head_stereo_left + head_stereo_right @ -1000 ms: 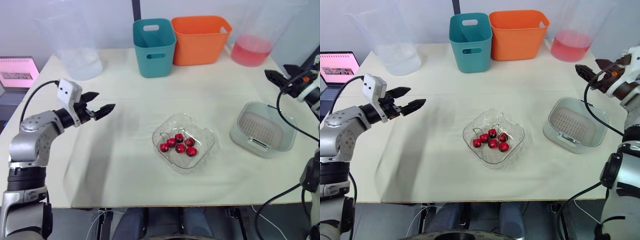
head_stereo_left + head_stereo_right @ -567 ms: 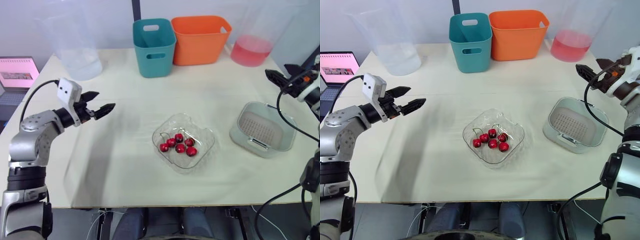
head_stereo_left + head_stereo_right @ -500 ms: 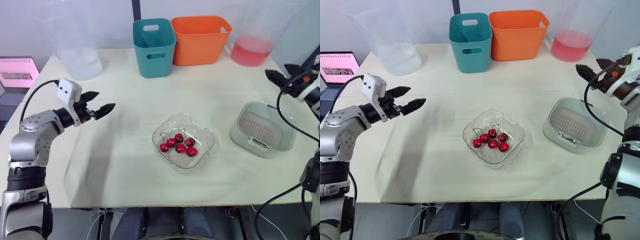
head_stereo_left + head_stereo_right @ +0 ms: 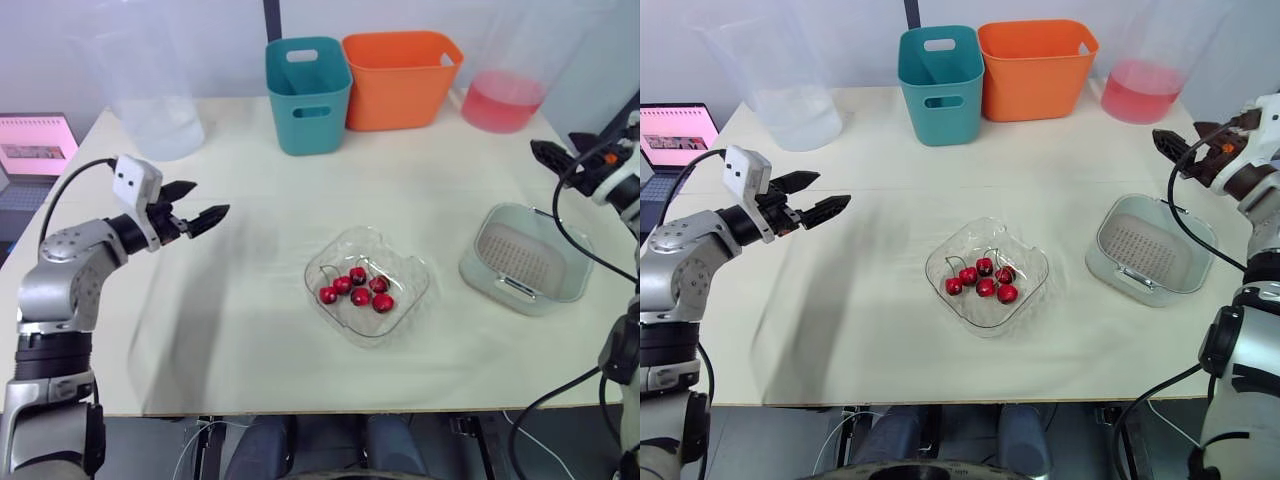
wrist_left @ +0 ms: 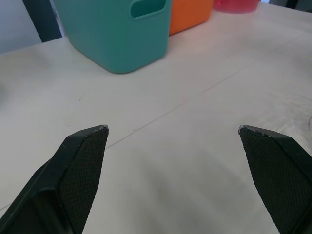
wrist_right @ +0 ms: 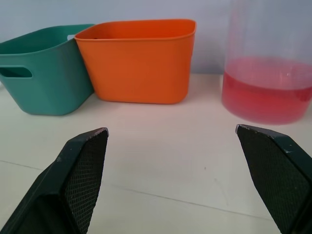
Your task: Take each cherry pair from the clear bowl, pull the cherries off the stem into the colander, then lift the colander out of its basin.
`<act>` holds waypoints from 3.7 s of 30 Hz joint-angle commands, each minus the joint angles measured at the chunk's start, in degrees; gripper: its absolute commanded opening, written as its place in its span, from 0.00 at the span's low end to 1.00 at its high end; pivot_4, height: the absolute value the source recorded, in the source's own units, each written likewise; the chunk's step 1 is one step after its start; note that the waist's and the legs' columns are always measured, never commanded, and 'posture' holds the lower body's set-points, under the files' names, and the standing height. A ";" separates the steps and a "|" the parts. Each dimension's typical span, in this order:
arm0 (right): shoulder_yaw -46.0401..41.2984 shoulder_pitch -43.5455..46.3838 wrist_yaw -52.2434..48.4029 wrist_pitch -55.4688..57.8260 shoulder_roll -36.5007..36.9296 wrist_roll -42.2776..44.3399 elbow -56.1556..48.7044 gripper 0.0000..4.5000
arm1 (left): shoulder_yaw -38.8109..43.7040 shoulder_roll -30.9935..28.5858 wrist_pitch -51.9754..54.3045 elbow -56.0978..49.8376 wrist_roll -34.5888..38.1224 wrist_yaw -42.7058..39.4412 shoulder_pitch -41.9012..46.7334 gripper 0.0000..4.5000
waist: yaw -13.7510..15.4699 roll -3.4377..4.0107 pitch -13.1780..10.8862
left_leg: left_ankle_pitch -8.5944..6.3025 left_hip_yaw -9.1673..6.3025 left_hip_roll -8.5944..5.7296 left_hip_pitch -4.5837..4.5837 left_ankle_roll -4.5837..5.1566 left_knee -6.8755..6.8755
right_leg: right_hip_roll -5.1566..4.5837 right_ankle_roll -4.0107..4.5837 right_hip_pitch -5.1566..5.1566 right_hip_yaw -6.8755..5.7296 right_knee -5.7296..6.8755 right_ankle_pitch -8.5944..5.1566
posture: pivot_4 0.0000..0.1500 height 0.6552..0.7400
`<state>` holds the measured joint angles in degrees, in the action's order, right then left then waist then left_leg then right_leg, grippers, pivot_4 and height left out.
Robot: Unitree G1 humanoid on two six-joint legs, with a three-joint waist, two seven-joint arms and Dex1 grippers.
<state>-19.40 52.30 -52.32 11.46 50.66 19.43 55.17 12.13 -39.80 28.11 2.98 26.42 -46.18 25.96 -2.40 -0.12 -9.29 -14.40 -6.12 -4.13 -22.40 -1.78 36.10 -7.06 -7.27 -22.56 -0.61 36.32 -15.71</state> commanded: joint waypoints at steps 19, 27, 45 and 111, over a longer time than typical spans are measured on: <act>20.21 -2.81 -5.26 52.44 3.62 11.45 -60.73 0.99 | 2.07 -19.29 17.79 -24.62 16.32 -18.90 -8.36 1.00 | -0.02 0.01 0.00 | -0.24 -0.18 0.10 -0.03 0.36 -0.11 | 0.18 0.00 -0.45 0.50 0.22 0.00 | 1.00 1.00; 32.53 -7.72 3.59 61.58 -5.28 11.74 -76.63 0.81 | 1.36 -21.69 16.75 -30.73 15.35 -19.11 -15.23 1.00 | 1.55 -0.02 0.01 | -0.25 -0.19 0.05 -0.09 0.38 -0.06 | 0.16 0.03 -0.48 0.52 0.19 0.02 | 1.00 1.00; 51.67 -4.28 5.94 52.95 -8.98 -0.43 -76.83 0.61 | 1.00 -20.29 17.18 -34.54 17.21 -14.38 -17.15 1.00 | 1.45 -0.04 0.02 | -0.24 -0.18 0.06 -0.10 0.36 -0.08 | 0.19 0.05 -0.54 0.52 0.19 0.03 | 1.00 1.00; 29.20 -3.03 0.96 39.27 -8.29 2.54 -82.64 0.15 | -10.95 12.89 18.30 -3.74 18.11 -8.87 24.60 0.62 | 1.50 -0.28 0.00 | -0.09 -0.22 -0.03 -0.09 0.10 0.04 | 0.25 0.04 -0.52 0.47 0.29 0.04 | 1.00 1.00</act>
<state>10.89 47.79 -51.88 50.89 42.67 21.39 -25.52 -0.28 -26.85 46.91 -0.07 44.30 -54.71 49.29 -0.91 -0.40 -9.29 -14.49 -6.34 -4.16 -22.49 -1.68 36.14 -6.82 -7.23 -23.08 -0.15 36.61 -15.67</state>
